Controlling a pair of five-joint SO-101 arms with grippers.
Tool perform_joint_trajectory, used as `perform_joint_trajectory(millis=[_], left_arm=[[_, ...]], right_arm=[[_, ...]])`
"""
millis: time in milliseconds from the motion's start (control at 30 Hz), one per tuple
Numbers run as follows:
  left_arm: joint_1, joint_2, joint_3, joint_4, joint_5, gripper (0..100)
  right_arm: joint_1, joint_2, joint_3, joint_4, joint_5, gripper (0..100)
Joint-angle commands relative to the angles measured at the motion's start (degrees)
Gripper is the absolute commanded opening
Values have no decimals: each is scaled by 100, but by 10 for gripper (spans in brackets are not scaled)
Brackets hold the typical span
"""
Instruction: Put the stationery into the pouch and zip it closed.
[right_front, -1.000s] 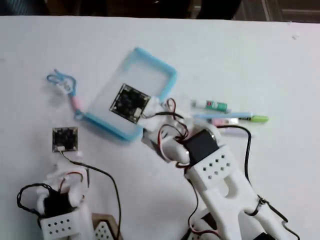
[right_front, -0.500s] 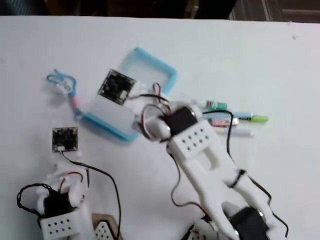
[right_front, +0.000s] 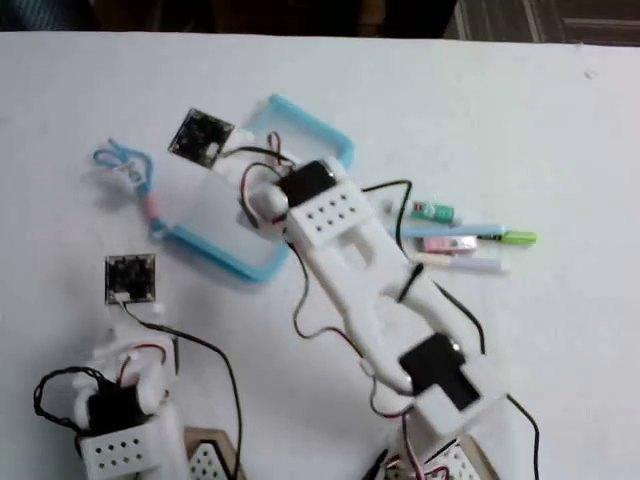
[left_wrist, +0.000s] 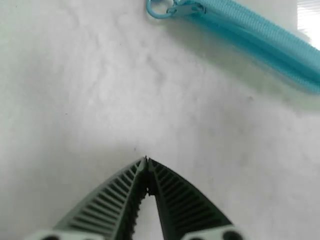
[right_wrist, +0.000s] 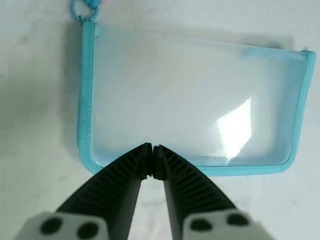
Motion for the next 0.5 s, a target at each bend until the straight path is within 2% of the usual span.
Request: perform_joint_trajectory(millis=[0,467], left_arm=[[-48,-40,-53,26,9,25],[-48,-40,-53,26,9,25]], right_arm=[[4,101,-369,356,-44,18],[13,-286,-387,1851,-44,18]])
